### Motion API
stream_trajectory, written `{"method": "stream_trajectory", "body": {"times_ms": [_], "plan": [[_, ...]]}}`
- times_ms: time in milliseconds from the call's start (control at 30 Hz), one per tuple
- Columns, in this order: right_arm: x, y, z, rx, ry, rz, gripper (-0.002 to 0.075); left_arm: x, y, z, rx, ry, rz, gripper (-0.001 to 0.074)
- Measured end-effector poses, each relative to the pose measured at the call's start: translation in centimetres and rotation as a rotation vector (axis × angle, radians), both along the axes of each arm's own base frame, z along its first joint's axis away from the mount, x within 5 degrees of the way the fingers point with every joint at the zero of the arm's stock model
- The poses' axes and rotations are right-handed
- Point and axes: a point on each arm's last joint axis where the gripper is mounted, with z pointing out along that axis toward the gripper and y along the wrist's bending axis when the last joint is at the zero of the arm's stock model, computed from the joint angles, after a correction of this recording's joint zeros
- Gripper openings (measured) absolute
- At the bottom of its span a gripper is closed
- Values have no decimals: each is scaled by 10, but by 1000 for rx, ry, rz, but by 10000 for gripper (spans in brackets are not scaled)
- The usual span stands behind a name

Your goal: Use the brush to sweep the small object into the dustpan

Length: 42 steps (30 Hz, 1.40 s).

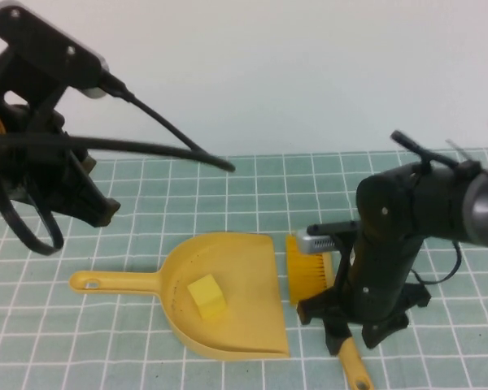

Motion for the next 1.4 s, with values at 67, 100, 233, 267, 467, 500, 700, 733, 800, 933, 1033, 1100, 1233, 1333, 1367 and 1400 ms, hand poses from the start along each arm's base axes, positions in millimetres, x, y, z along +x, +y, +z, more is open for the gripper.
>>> {"method": "stream_trajectory", "body": {"times_ms": [67, 100, 233, 267, 467, 500, 700, 733, 800, 933, 1033, 1100, 1233, 1333, 1367, 1400], "plan": [[-1, -2, 15, 12, -36, -9, 412, -4, 1, 6, -33, -27, -6, 0], [-2, -3, 23, 21, -53, -14, 412, -8, 1, 10, -53, -43, -9, 0], [-11, -11, 68, 63, -145, -17, 413, -28, 9, 29, -134, -110, -20, 0], [-15, -14, 82, 75, -172, -15, 412, -34, 11, 34, -154, -133, -26, 0], [-52, -42, 166, 136, -373, 20, 312, -77, 29, 62, -266, -256, -48, 0], [-59, -47, 177, 140, -403, 27, 270, -85, 33, 65, -283, -280, -52, 0], [-114, -82, 236, 178, -583, 81, 37, -138, 58, 50, -411, -398, -67, 0], [-122, -89, 241, 185, -606, 93, 24, -145, 61, 43, -424, -406, -66, 0], [-137, -100, 245, 192, -634, 114, 9, -163, 70, 27, -442, -424, -65, 0], [-167, -124, 236, 187, -684, 192, 0, -192, 85, -12, -489, -400, -41, 0], [-191, -143, 218, 192, -736, 251, -1, -208, 93, -39, -584, -409, -11, 0], [-205, -153, 200, 200, -765, 267, -1, -213, 96, -54, -593, -428, -7, 0], [-228, -173, 171, 237, -883, 285, -1, -219, 100, -69, -571, -440, 93, 0], [-240, -185, 149, 235, -955, 301, -1, -219, 100, -72, -538, -440, 217, 0], [-243, -188, 141, 223, -964, 306, -1, -219, 100, -72, -529, -447, 254, 0], [-245, -191, 135, 211, -971, 309, -1, -219, 101, -73, -524, -457, 298, 0]]}}
